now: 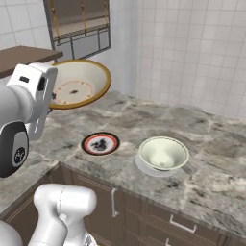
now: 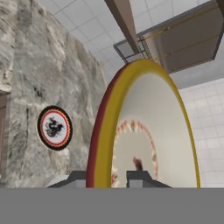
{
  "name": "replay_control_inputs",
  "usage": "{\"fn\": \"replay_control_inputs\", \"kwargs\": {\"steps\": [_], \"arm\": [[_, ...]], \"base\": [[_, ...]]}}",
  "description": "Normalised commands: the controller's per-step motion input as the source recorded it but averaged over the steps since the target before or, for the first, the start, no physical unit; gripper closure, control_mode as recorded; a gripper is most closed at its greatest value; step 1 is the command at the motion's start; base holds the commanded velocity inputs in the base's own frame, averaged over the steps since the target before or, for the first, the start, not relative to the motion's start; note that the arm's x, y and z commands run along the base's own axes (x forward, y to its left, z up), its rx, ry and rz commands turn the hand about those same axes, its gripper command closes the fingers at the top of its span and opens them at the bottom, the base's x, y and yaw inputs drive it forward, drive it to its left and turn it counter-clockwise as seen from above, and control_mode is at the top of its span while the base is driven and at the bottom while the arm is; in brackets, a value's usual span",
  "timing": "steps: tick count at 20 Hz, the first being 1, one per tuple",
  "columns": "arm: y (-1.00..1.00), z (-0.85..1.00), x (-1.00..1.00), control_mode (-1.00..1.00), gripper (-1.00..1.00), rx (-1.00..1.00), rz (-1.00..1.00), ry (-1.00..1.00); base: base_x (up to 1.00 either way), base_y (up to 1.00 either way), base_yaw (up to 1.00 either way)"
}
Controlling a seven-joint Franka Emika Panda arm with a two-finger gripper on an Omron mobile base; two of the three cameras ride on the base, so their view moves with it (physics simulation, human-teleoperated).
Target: Move the bowls from the cabinet to the plates on the dining table.
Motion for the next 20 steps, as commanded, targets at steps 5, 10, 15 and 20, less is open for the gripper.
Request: {"fn": "replay_control_inputs", "kwargs": {"steps": [5,10,15,20], "arm": [[0.00,0.00,0.00,1.00,1.00,0.00,0.00,0.00],[0.00,0.00,0.00,1.00,1.00,0.00,0.00,0.00],[0.00,-0.07,0.00,-1.00,1.00,-0.02,-0.01,0.02],[0.14,-0.17,0.12,-1.00,1.00,-0.06,-0.01,0.06]], "base": [[0.00,0.00,-0.07],[0.00,0.00,-0.04],[0.00,0.00,-0.01],[0.00,0.00,0.00]]}}
